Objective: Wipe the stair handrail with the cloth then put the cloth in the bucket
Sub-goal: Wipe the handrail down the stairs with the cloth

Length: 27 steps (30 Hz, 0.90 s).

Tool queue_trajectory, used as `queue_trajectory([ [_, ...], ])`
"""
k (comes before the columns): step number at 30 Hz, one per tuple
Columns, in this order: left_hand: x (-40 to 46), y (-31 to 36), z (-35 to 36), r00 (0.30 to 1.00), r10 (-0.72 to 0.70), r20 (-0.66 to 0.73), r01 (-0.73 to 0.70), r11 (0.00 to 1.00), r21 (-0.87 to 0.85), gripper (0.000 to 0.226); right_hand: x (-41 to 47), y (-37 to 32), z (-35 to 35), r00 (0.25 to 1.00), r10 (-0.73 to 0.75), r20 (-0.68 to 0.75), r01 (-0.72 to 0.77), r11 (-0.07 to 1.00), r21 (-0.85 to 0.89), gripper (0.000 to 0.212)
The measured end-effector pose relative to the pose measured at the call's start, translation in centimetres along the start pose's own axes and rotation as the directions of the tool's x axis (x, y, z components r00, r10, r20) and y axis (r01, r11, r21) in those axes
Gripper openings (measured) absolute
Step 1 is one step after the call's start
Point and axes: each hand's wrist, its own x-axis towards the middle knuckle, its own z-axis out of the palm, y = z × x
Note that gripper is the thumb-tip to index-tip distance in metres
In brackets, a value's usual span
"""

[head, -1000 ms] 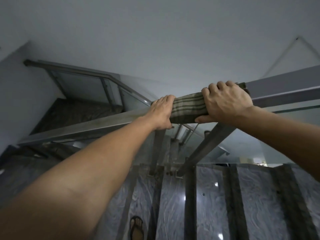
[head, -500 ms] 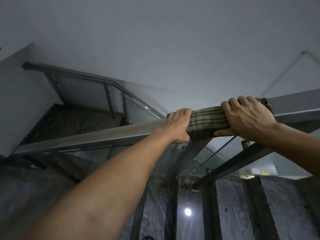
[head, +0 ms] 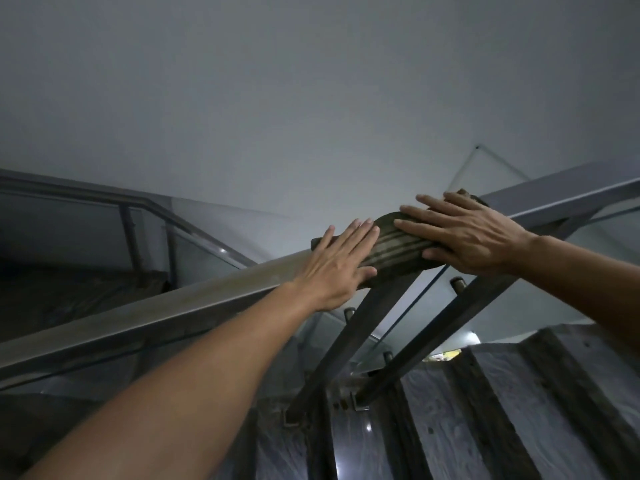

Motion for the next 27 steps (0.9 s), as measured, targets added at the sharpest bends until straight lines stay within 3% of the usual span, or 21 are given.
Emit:
queue_trajectory([
  [9,-2.8,-3.3,0.8,1.0,-0.024,-0.017,0.024,0.999,0.026,0.067,2.3,-3.7,-0.9,0.999,-0.016,0.048,0.015,1.0,0.012,0.063],
  [27,-16.7,-15.9,-0.1,0.981,-0.146,0.127,0.136,0.987,0.085,0.09,12.7,-20.0,-1.7,0.997,-0.05,0.051,0.053,0.996,-0.065,0.071],
])
